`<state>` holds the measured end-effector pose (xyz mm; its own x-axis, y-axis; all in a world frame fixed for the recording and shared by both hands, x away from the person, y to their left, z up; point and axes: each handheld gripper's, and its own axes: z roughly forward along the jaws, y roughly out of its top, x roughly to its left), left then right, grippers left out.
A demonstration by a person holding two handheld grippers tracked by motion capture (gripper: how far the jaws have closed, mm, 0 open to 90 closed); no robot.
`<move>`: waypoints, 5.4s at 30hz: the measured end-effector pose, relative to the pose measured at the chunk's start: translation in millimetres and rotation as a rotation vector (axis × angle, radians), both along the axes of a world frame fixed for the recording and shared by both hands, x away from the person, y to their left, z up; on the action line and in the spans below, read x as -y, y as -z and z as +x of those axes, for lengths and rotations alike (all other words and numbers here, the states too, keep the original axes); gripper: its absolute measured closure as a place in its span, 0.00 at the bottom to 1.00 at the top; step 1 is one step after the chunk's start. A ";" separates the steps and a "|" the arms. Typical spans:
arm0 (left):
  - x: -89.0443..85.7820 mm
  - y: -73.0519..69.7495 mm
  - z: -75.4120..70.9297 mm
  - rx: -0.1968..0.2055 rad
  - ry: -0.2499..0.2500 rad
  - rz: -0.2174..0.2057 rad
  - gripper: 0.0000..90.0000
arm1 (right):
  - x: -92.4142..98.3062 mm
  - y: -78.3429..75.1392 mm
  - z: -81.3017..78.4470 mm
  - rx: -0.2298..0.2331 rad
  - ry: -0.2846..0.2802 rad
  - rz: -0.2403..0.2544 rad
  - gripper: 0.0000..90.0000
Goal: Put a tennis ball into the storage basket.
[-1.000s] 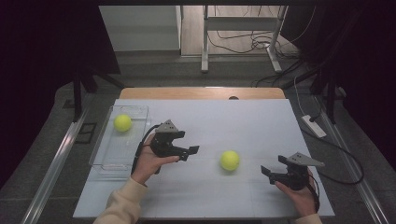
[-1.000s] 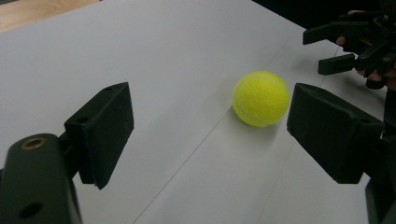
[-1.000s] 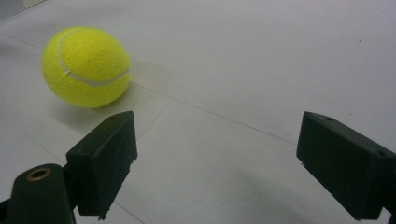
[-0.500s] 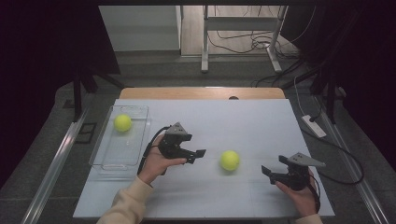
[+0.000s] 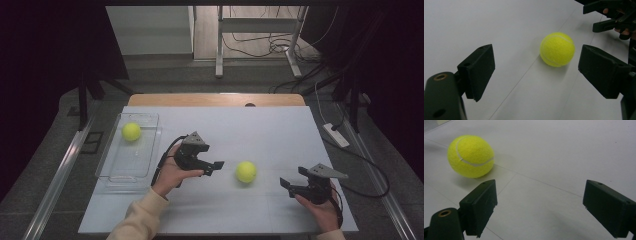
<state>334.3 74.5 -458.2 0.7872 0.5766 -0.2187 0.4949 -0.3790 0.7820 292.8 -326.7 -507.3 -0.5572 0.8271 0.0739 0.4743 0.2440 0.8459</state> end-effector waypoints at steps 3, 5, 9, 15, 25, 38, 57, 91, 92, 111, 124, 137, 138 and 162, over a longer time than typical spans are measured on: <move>1.9 -0.3 0.4 0.000 0.003 -0.001 0.16 | 0.4 -0.4 -0.2 0.000 0.002 0.002 0.13; 3.4 -0.2 0.9 -0.001 0.005 0.000 0.16 | 0.6 -0.1 -0.1 0.001 0.002 0.000 0.13; 7.6 0.8 2.7 -0.008 0.010 -0.003 0.16 | 0.3 -0.1 -0.2 0.000 0.001 -0.001 0.13; 15.9 1.6 4.3 -0.013 0.023 0.001 0.16 | 1.3 0.0 -0.3 0.000 0.004 0.000 0.13; 29.3 5.1 7.2 -0.031 0.046 0.009 0.16 | 1.0 0.5 -0.1 -0.001 0.003 0.000 0.13; 50.2 10.2 7.2 -0.041 0.078 0.038 0.15 | 1.3 0.9 -0.3 -0.005 0.003 -0.001 0.13; 73.6 14.6 6.1 -0.049 0.121 0.056 0.15 | 2.3 0.8 -0.9 -0.004 0.005 -0.001 0.13; 109.5 37.8 17.1 -0.095 0.151 0.143 0.12 | 2.3 0.9 -0.8 -0.004 0.004 -0.002 0.13; 110.4 38.6 17.1 -0.097 0.151 0.146 0.12 | 2.4 1.0 -0.9 -0.004 0.004 -0.001 0.13; 114.7 46.6 20.8 -0.097 0.131 0.191 0.30 | 3.3 1.2 -0.7 -0.004 0.006 -0.002 0.13; 108.4 41.0 16.3 -0.055 0.140 0.186 0.30 | 4.2 0.7 -1.1 0.000 0.011 0.000 0.13; 89.4 33.5 10.6 -0.025 0.114 0.155 0.30 | 3.3 0.5 -1.5 0.001 0.009 -0.001 0.13; 85.9 32.4 9.6 -0.020 0.107 0.148 0.30 | 3.3 0.5 -1.6 0.002 0.009 -0.001 0.13; 43.2 23.1 5.0 0.022 0.036 0.096 0.30 | 0.8 0.0 -2.7 0.007 0.008 -0.002 0.13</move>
<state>339.3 31.3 -481.2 0.8116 0.5657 -0.1460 0.4628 -0.4701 0.7515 290.1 -327.5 -507.2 -0.5507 0.8319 0.0686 0.4706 0.2415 0.8487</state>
